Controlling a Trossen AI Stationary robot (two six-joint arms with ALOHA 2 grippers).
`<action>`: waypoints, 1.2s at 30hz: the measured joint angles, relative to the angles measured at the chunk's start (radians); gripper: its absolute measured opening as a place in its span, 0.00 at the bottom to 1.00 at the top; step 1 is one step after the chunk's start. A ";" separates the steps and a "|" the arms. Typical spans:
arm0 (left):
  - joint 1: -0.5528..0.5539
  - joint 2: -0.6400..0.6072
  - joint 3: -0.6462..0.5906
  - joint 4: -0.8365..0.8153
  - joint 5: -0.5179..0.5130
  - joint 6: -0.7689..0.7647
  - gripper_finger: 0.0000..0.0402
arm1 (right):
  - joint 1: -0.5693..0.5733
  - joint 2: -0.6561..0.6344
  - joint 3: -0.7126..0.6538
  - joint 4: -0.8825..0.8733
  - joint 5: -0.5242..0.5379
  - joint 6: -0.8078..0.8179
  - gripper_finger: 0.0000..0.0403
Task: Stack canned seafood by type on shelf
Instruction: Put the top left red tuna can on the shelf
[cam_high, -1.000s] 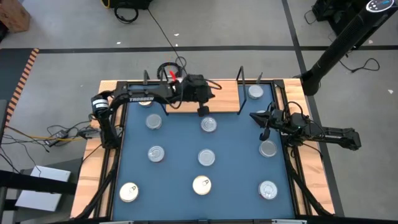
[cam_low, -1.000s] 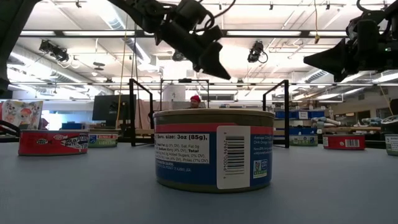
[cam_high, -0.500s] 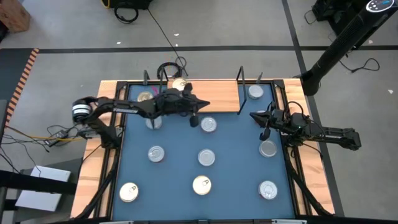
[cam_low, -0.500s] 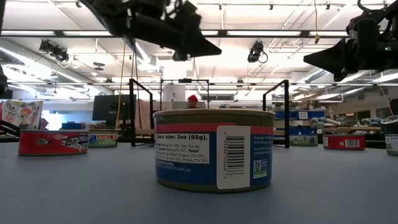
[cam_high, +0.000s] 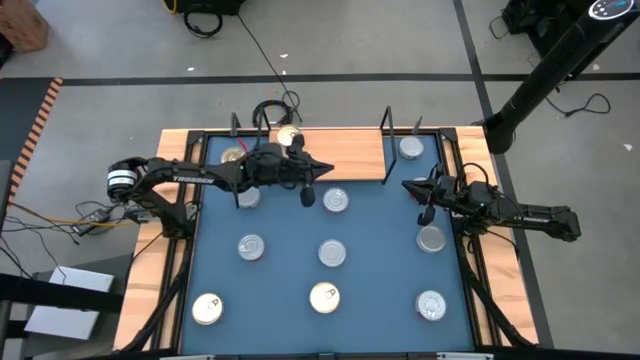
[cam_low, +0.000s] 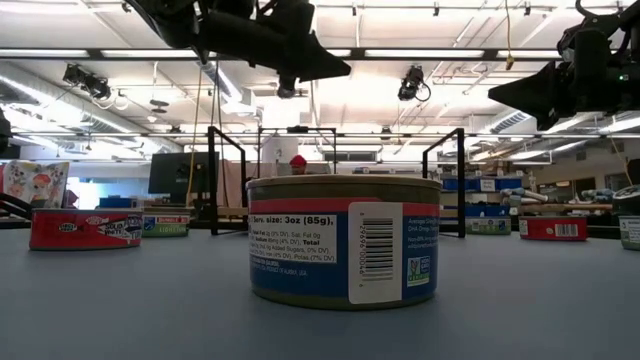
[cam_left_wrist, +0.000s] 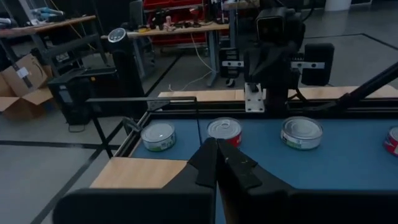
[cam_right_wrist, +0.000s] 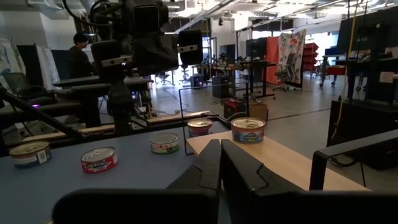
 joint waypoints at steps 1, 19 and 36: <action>0.000 0.001 0.000 0.000 0.000 0.000 0.03 | 0.000 0.000 0.000 0.000 0.000 0.000 0.06; -0.010 0.002 0.000 0.014 0.102 -0.017 0.03 | 0.000 0.000 0.000 0.000 0.000 0.000 0.06; -0.011 0.015 0.000 0.056 0.079 -0.031 0.07 | 0.000 0.000 0.000 0.000 -0.001 0.000 0.06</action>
